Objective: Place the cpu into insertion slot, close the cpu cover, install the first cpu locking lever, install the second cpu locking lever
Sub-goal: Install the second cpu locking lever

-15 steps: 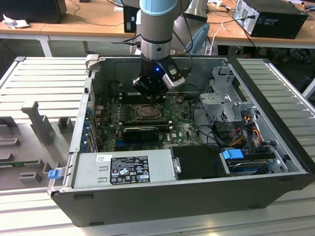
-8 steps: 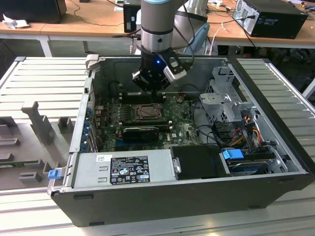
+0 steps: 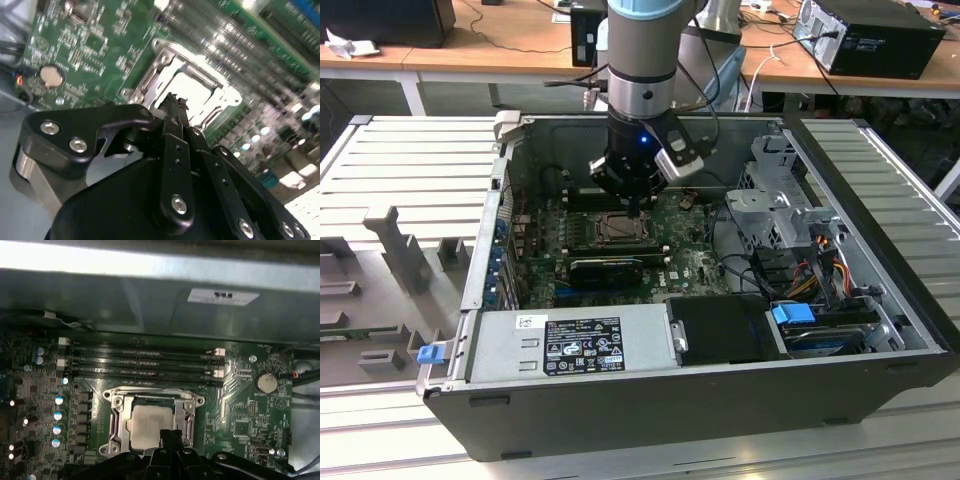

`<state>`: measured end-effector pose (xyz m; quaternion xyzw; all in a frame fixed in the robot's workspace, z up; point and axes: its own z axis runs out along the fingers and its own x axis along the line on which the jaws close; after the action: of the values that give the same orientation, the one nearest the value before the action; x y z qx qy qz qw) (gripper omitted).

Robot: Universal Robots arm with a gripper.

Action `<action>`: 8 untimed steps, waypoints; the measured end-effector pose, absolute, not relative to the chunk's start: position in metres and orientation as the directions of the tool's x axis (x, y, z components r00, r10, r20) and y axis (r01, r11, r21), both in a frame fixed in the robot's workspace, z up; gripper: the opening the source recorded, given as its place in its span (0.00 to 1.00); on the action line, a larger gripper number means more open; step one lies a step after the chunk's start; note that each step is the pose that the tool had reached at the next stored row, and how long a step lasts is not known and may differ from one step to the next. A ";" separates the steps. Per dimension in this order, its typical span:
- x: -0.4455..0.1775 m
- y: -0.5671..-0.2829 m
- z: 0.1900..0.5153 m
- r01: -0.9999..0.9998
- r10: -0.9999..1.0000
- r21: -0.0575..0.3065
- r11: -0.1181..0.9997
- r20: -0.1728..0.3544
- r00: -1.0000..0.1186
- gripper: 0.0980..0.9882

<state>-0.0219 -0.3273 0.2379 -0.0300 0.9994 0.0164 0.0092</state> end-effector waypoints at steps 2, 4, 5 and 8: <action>-0.022 -0.332 0.236 -0.060 -0.060 0.033 0.998 -0.016 -0.998 0.01; -0.021 -0.341 0.234 -0.060 -0.060 0.036 0.998 -0.009 -0.998 0.01; -0.021 -0.345 0.233 -0.060 -0.060 0.046 0.997 -0.007 -0.998 0.01; -0.021 -0.351 0.233 -0.060 -0.060 0.052 0.997 -0.005 -0.998 0.01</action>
<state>-0.0208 -0.3510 0.2328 -0.0298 0.9992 0.0262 0.0017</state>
